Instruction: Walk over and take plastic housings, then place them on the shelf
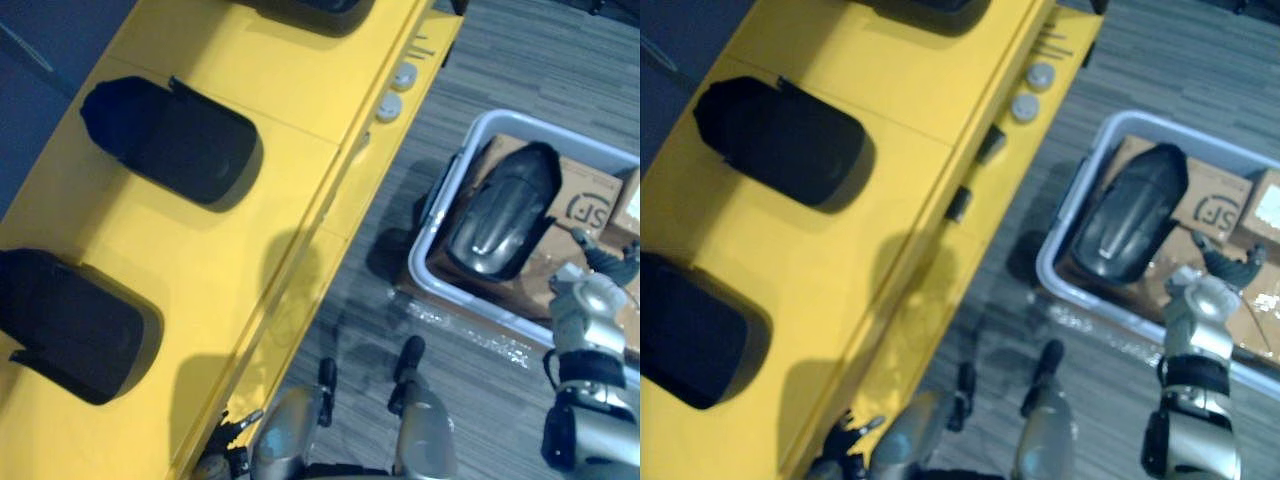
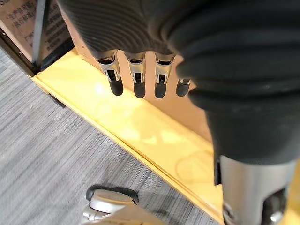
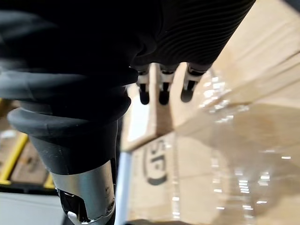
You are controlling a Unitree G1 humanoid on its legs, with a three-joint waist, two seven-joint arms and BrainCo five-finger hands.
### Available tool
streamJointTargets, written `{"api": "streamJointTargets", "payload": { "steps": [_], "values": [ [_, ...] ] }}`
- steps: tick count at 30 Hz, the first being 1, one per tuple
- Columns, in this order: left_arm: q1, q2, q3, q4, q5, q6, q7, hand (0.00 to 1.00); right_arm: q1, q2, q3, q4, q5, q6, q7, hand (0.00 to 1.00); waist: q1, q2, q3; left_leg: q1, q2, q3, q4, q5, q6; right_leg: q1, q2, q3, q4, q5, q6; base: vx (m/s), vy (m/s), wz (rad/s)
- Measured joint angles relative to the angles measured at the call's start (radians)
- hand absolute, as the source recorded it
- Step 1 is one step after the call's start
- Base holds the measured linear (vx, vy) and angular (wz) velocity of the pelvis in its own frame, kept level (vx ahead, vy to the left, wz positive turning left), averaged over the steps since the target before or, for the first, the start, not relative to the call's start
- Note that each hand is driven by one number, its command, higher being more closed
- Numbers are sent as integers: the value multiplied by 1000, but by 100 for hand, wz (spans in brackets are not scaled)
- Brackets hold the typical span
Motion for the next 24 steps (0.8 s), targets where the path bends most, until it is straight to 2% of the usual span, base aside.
{"api": "streamJointTargets", "payload": {
  "steps": [4,5,10,17,20,24],
  "values": [
    [0,4,-26,32,-60,79,-21,0,-27,-27,0,0,-14,28,26,0,1,17,2,-6,-11,-2,-1,7,1,-26,-25,-4,54,-26,6,-36,6,7],
    [0,8,-26,58,-67,131,-55,0,-36,-33,0,0,-42,33,47,0,1,19,0,-14,-12,-6,1,9,-2,-45,-32,-5,83,-42,4,-22,-21,10],
    [15,4,-25,112,-75,226,-117,0,-47,-43,1,-9,-72,54,102,0,3,20,0,-14,-12,-16,1,14,-11,-87,-62,-9,196,-108,-5,-6,-46,11],
    [23,-22,14,147,-75,229,-117,0,-51,-63,3,-81,-114,82,135,0,1,20,0,-24,-9,-24,26,5,-36,-141,-98,-10,338,-202,-21,-13,-69,10],
    [22,-23,17,147,-75,226,-117,0,-61,-67,3,-92,-120,127,129,0,2,20,0,-44,-1,-23,49,-1,-46,-162,-99,-13,368,-221,-31,-47,-55,6],
    [22,-26,20,148,-86,185,-117,0,-62,-67,6,-92,-120,202,128,0,3,21,-1,-73,8,-22,74,-8,-56,-183,-102,-24,393,-234,-40,-44,-31,7]
  ]
}}
